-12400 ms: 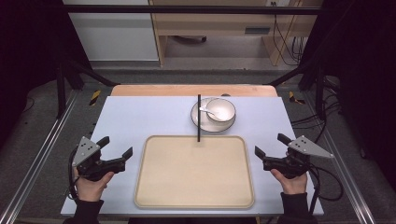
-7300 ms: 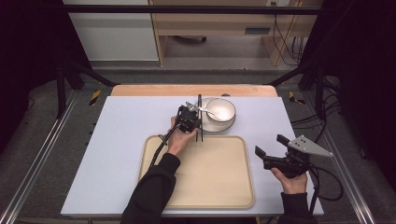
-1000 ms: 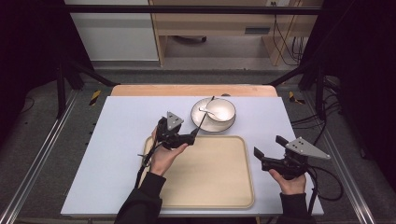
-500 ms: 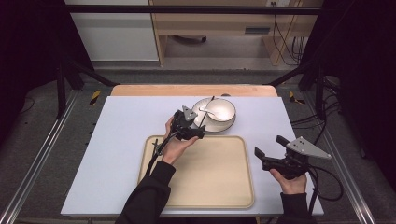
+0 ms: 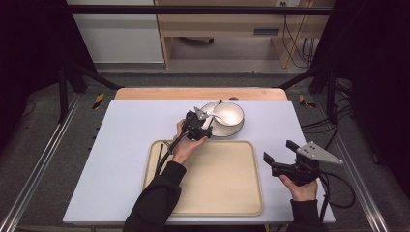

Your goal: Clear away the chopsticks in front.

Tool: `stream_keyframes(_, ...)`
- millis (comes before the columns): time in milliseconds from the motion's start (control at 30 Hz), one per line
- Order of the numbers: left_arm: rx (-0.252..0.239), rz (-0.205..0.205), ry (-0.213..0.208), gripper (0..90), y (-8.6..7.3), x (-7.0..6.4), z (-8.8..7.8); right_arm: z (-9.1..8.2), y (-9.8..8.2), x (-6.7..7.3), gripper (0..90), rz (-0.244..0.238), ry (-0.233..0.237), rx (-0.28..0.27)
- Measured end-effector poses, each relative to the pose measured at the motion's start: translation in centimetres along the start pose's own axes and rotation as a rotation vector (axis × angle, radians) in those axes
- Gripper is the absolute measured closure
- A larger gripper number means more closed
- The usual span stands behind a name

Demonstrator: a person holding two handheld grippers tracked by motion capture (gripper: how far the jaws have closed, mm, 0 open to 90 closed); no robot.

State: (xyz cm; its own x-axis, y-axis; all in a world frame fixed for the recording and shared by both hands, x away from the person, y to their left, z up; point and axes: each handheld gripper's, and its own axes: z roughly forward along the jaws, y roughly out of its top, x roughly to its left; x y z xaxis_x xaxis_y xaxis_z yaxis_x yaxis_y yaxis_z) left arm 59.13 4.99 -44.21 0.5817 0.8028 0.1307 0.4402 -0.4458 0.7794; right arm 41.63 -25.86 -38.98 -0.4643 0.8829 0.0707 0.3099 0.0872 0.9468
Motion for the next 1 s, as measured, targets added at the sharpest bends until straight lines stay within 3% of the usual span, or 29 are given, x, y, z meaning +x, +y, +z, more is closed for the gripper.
stream_keyframes(233, 0.036, 0.016, 0.002, 52.7, 0.4, 0.1, 1.1, -0.1, 0.1, 0.1, 7.2, 0.002, -0.001, -0.004)
stream_keyframes(333, 0.079, 0.013, -0.002, 57.5, 0.4, 0.2, 1.9, -0.1, 0.1, 0.1, 7.2, 0.003, 0.003, -0.001)
stream_keyframes(400, 0.080, -0.009, -0.011, 61.5, 0.4, 0.2, 2.2, -0.1, 0.1, 0.1, 7.2, 0.001, 0.005, -0.002)
stream_keyframes(667, 0.070, -0.018, -0.014, 74.5, 0.3, -0.1, 2.9, -0.1, 0.1, 0.1, 7.2, -0.001, 0.004, -0.006)
stream_keyframes(1000, 0.066, -0.042, -0.003, 82.7, 0.4, -0.1, 2.7, -0.1, 0.1, 0.2, 7.2, -0.001, 0.005, -0.003)
